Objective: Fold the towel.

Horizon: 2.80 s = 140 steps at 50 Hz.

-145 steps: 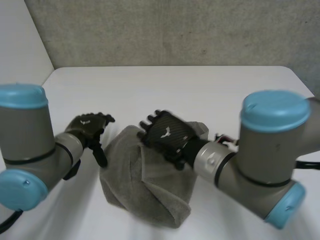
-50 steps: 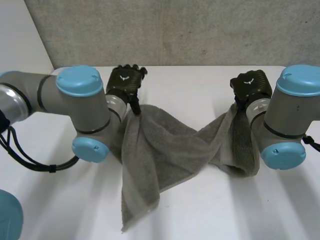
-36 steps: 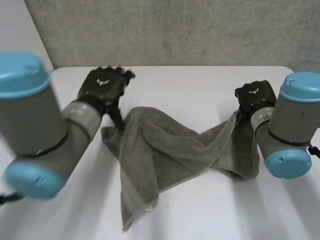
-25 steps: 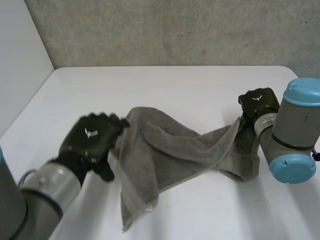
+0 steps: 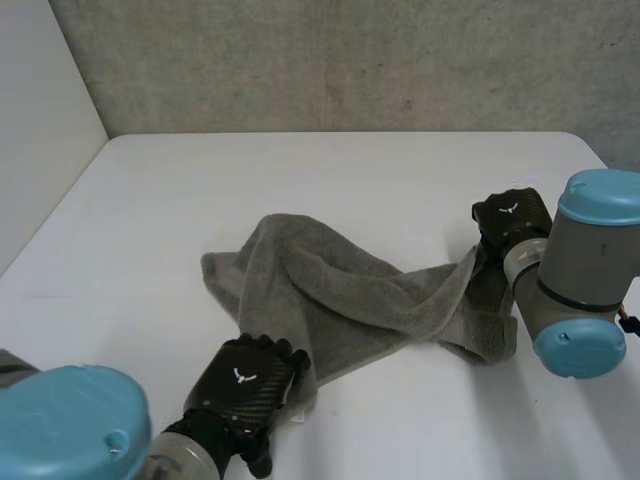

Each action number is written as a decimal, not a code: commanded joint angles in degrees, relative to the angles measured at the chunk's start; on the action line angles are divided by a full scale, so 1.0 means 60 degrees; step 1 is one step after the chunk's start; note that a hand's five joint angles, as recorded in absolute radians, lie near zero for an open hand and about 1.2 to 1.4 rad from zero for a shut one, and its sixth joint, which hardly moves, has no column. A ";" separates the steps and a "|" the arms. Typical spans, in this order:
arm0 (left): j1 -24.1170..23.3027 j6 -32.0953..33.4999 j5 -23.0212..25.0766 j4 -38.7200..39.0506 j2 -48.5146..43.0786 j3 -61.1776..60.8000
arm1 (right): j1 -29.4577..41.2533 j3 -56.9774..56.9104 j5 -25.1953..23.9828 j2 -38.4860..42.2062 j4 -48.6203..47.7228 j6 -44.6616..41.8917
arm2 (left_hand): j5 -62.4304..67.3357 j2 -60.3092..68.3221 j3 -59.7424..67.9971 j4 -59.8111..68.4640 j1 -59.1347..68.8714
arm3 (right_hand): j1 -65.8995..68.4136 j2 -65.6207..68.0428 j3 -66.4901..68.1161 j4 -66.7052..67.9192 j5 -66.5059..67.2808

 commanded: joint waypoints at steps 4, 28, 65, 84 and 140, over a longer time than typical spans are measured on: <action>-0.0506 0.0050 -0.0668 0.0882 -0.1107 0.0484 | 0.0104 0.0063 0.0000 0.0059 0.0000 -0.0016 | 0.0447 0.0421 0.0419 0.0419 0.0425 | 0.0612 0.0567 0.0542 0.0574 0.0492; 0.0123 0.1720 -0.1386 0.2905 -0.3071 0.1979 | 0.0104 -0.0084 -0.0088 0.0030 -0.0015 -0.0500 | 0.7400 0.7374 0.7373 0.7372 0.7378 | 0.0612 0.0567 0.0542 0.0574 0.0492; 0.3844 0.3493 0.1338 0.1911 -0.1061 0.2578 | -0.1332 -0.0859 -0.2242 -0.2611 0.5068 -0.2416 | 1.0425 1.0398 1.0397 1.0396 1.0402 | 0.0612 0.0567 0.0542 0.0574 0.0492; 0.4196 0.3145 0.1265 0.2375 -0.2896 0.9969 | -0.0365 -0.8562 -0.1011 0.0690 0.1051 -0.1721 | 1.0425 1.0398 1.0397 1.0396 1.0402 | 0.0612 0.0567 0.0542 0.0574 0.0492; 0.5060 0.3420 0.2027 0.5849 -0.2690 0.0661 | -0.1068 0.2729 -0.2549 -0.1933 0.0161 -0.0588 | 0.3898 0.3872 0.3870 0.3869 0.3876 | 0.0612 0.0567 0.0542 0.0574 0.0492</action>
